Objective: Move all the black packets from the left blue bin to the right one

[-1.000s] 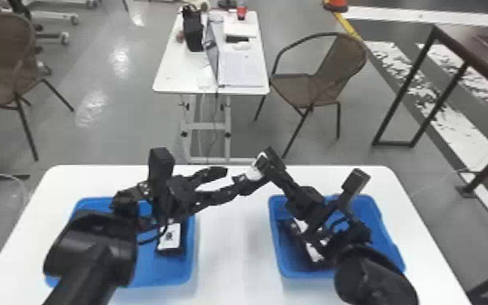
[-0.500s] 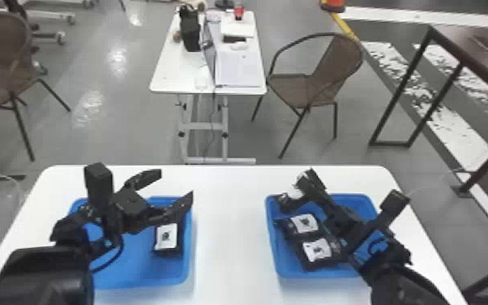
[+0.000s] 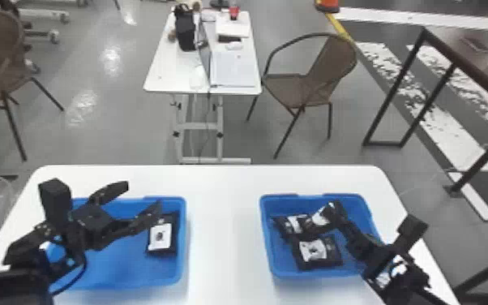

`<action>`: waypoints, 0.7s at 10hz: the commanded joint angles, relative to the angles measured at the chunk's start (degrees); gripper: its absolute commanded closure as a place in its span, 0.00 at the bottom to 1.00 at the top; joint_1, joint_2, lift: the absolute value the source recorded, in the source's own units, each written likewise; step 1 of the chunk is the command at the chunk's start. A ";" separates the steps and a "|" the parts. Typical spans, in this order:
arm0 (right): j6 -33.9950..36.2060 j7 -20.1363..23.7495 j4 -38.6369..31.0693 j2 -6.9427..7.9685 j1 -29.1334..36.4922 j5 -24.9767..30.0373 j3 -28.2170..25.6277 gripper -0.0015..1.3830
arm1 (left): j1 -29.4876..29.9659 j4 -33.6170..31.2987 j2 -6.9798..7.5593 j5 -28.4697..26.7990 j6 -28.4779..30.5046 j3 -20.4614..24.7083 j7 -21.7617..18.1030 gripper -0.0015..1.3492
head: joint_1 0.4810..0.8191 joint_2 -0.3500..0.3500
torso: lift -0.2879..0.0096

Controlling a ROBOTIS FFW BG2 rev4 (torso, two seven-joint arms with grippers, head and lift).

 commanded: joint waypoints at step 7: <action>-5.10 -4.13 -26.08 3.50 8.22 -12.16 -0.11 0.11 | -5.30 1.57 -0.50 -19.97 22.70 -2.42 0.17 0.09 | 0.63 0.26 | 0.97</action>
